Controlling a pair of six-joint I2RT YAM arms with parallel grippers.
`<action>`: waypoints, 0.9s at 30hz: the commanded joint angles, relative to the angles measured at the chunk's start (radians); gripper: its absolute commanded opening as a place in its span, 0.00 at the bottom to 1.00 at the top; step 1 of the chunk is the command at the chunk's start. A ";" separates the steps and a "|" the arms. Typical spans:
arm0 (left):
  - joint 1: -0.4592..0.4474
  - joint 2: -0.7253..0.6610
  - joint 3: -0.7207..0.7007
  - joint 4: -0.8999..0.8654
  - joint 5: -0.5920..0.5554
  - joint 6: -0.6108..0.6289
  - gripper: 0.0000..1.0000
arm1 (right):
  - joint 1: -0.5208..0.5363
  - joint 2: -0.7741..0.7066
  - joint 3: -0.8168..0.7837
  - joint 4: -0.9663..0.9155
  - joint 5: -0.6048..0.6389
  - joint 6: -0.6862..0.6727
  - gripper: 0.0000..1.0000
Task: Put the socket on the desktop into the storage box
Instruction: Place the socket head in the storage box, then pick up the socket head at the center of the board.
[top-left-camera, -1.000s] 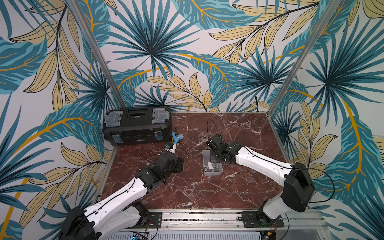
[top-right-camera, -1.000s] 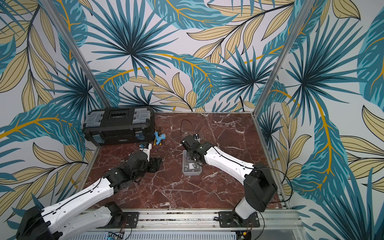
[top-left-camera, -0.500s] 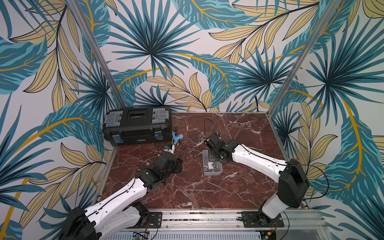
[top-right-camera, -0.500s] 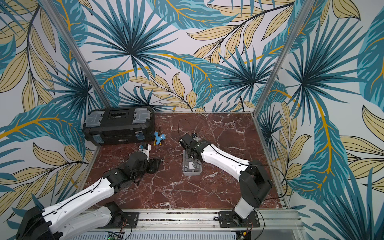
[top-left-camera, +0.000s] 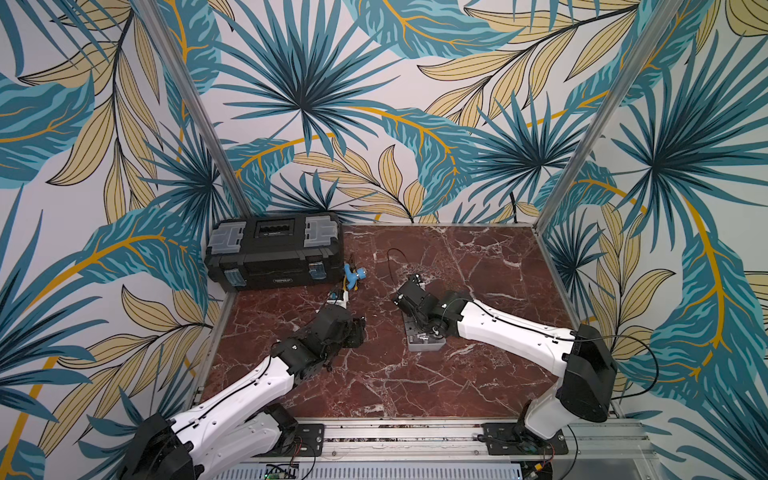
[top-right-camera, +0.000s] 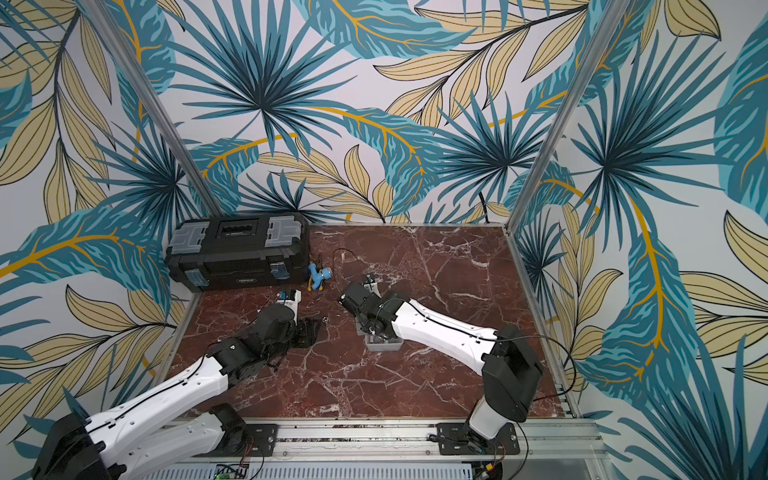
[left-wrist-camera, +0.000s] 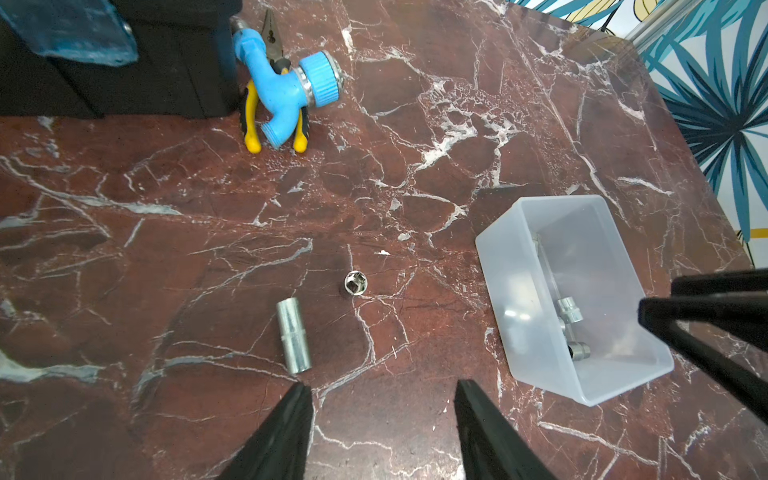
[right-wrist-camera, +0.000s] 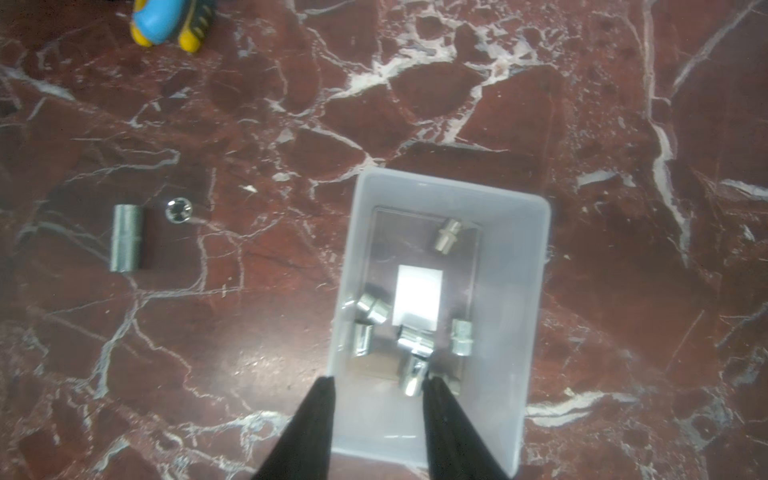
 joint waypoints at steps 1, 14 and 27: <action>0.010 -0.006 -0.016 0.006 -0.021 -0.028 0.58 | 0.029 0.008 0.044 0.034 -0.003 0.017 0.43; 0.052 0.024 -0.057 -0.054 -0.061 -0.133 0.54 | 0.055 0.196 0.237 0.058 -0.057 -0.004 0.61; 0.063 0.055 -0.108 -0.068 -0.050 -0.210 0.49 | 0.046 0.463 0.473 0.035 -0.119 -0.023 0.62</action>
